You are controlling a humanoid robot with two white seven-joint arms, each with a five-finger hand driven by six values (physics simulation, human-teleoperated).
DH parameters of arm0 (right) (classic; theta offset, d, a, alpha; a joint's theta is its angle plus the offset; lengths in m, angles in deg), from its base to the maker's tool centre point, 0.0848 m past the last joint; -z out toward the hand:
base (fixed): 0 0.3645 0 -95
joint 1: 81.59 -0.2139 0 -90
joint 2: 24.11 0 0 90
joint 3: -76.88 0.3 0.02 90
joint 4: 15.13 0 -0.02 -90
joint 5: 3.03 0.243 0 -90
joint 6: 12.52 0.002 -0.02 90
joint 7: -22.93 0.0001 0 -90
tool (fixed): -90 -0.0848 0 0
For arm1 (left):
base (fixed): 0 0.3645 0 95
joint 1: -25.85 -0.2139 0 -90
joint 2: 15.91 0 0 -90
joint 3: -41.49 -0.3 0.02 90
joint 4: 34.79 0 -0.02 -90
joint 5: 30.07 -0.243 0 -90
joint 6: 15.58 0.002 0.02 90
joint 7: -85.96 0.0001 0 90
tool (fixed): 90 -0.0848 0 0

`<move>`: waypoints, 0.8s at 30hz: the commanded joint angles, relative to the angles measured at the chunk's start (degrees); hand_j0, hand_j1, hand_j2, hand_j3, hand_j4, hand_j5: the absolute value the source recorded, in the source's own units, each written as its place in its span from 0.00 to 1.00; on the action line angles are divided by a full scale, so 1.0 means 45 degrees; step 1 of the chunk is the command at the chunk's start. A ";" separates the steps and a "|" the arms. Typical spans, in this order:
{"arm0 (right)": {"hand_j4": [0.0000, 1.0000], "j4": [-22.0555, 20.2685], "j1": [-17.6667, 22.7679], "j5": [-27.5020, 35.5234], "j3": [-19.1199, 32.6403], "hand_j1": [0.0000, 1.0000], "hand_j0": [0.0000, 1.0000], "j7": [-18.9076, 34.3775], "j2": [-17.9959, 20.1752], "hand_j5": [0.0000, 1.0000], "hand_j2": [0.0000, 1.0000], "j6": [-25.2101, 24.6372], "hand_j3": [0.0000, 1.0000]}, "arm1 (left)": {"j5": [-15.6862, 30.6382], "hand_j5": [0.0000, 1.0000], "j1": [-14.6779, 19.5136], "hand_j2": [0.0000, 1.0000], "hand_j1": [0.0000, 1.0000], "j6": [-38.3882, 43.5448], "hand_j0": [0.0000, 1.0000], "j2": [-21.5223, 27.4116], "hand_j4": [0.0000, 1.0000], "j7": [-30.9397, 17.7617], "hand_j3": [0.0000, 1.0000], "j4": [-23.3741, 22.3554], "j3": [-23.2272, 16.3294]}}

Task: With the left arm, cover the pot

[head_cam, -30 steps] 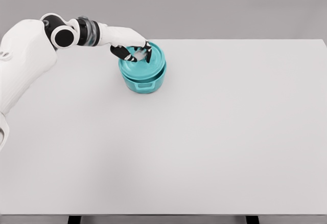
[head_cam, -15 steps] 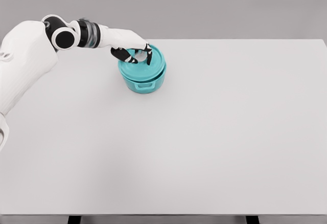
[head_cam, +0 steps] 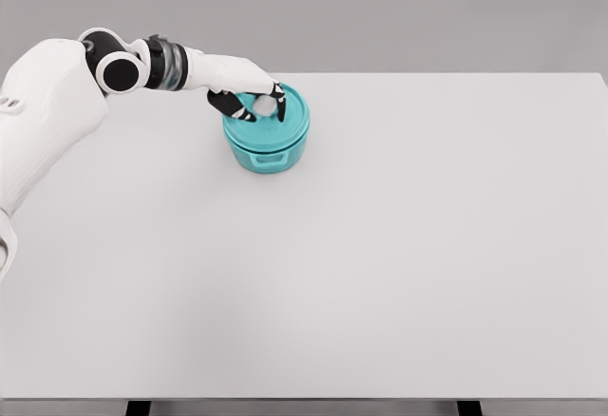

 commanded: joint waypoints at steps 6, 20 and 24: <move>1.00 0.0017 0.0000 -0.0006 0.0002 1.00 1.00 0.0004 0.0001 1.00 1.00 0.0005 1.00 | 0.0030 0.90 0.0000 0.90 0.90 0.0033 0.90 0.0022 0.90 -0.0002 0.90 -0.0006 0.0027; 1.00 -0.0002 0.0000 -0.0006 0.0002 1.00 1.00 0.0004 0.0001 1.00 1.00 0.0005 1.00 | 0.0089 1.00 -0.0020 1.00 1.00 0.0014 1.00 0.0178 1.00 -0.0002 1.00 0.0111 0.0105; 1.00 -0.0003 0.0000 -0.0006 0.0002 1.00 1.00 0.0004 0.0001 1.00 1.00 0.0005 1.00 | 0.0440 1.00 0.0020 1.00 1.00 -0.0006 1.00 0.0237 1.00 -0.0002 1.00 0.0384 0.0047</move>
